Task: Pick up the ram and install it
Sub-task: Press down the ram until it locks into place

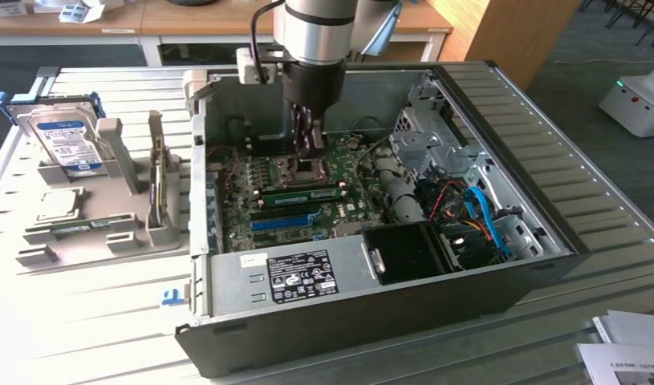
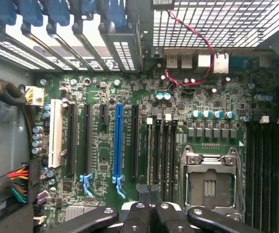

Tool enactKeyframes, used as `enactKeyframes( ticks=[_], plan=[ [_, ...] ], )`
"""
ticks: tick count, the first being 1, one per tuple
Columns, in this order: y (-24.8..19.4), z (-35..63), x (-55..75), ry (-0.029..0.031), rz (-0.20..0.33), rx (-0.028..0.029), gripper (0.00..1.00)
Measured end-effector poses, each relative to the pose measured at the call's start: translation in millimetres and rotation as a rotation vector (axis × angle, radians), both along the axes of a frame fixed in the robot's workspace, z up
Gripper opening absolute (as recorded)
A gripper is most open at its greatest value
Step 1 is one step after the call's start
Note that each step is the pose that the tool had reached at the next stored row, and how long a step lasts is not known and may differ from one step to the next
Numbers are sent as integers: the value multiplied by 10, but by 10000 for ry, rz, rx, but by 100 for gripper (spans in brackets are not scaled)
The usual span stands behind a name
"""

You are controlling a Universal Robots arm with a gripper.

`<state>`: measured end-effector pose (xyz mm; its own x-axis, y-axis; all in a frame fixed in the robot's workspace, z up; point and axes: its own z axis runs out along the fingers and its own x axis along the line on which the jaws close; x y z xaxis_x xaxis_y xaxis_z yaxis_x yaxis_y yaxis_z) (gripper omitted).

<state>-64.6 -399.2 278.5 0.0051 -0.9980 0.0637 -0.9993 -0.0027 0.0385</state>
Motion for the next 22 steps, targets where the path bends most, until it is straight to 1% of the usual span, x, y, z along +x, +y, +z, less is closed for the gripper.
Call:
enactKeyframes(
  ticks=[13, 22],
  plan=[
    [0, 243, 0, 0, 0, -1, 10],
    [0, 379, 0, 0, 0, 0, 10]
  ],
)
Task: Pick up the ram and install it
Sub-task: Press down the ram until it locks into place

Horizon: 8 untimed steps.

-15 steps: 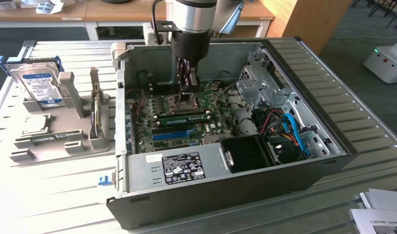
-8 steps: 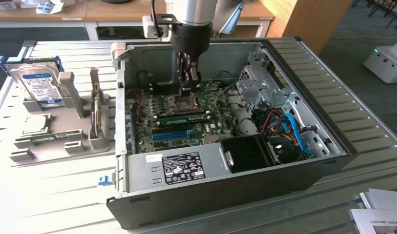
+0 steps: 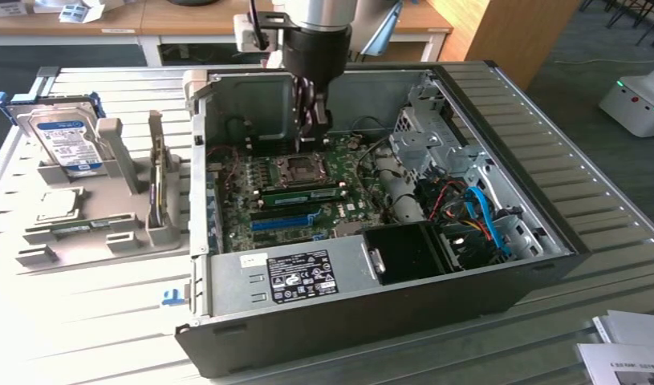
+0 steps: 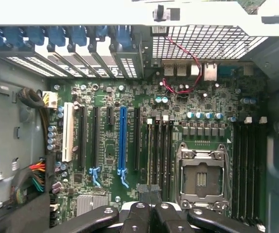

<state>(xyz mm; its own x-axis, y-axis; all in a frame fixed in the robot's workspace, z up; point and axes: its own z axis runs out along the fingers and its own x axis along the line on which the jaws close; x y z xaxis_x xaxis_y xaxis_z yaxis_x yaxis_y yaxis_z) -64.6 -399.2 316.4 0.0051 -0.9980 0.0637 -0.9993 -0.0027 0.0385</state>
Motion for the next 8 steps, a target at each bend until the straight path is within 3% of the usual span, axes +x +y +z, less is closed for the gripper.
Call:
enactKeyframes(
  ticks=[8],
  plan=[
    [0, 138, 0, 0, 0, -1, 10]
  ],
)
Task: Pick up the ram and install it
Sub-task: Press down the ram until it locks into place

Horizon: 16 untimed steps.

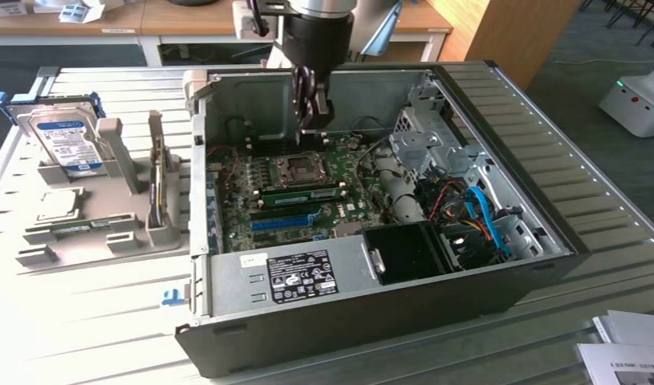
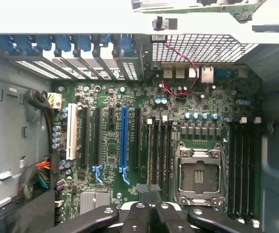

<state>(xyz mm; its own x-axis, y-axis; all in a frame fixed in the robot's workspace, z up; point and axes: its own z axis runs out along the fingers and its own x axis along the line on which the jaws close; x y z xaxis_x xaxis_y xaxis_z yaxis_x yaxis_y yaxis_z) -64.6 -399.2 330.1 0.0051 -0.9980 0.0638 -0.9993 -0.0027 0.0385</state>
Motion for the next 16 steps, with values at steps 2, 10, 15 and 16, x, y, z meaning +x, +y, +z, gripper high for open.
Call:
enactKeyframes(
  ticks=[2, 10, 15, 16],
  plan=[
    [0, 31, 0, 0, 0, 0, 10],
    [0, 144, 0, 0, 0, 0, 10],
    [0, 216, 0, 0, 1, 0, 10],
    [0, 227, 0, 1, 0, 0, 10]
  ],
)
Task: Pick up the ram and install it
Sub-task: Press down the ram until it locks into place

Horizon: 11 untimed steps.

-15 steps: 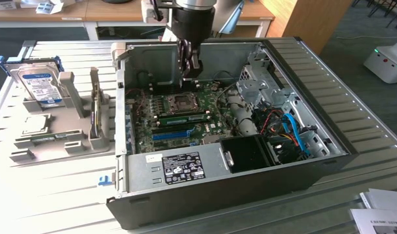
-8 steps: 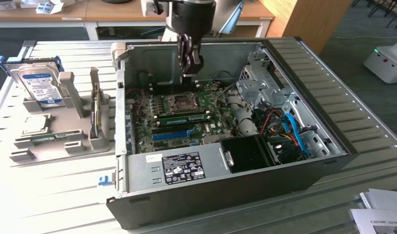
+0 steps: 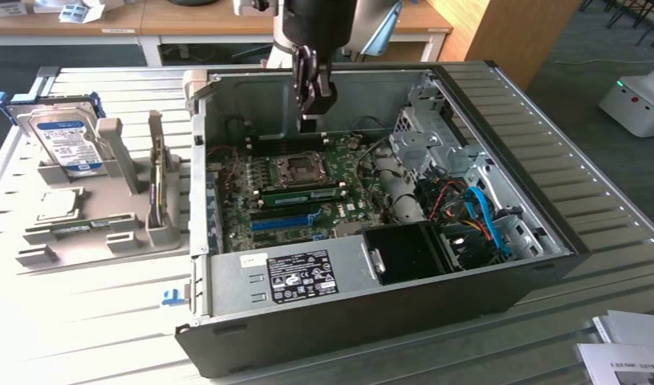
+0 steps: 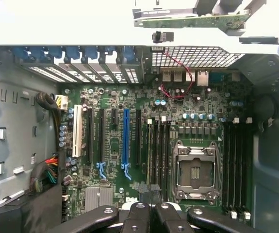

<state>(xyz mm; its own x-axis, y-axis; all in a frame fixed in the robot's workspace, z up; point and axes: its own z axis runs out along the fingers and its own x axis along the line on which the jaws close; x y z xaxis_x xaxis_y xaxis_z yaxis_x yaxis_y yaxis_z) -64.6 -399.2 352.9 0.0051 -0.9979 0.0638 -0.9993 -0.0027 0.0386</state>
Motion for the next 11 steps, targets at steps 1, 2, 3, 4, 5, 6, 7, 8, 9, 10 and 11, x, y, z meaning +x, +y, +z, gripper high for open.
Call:
enactKeyframes(
  ticks=[1, 2, 3, 4, 5, 6, 7, 8, 9, 10, 11],
  plan=[
    [0, 7, 0, 0, 0, 0, 10],
    [0, 8, 0, -1, 0, 2, 10],
    [0, 8, 0, -2, 0, 2, 10],
    [0, 8, 0, -2, 0, 2, 10],
    [0, 11, 0, -1, 0, 1, 10],
    [0, 13, 0, 0, 1, 0, 10],
    [0, 13, 0, 0, 0, 1, 10],
    [0, 13, 0, 0, 0, 0, 10],
    [0, 13, 0, -1, 0, 1, 10],
    [0, 13, 0, 0, 0, 1, 10],
    [0, 14, 0, 0, 1, 0, 10]
  ],
)
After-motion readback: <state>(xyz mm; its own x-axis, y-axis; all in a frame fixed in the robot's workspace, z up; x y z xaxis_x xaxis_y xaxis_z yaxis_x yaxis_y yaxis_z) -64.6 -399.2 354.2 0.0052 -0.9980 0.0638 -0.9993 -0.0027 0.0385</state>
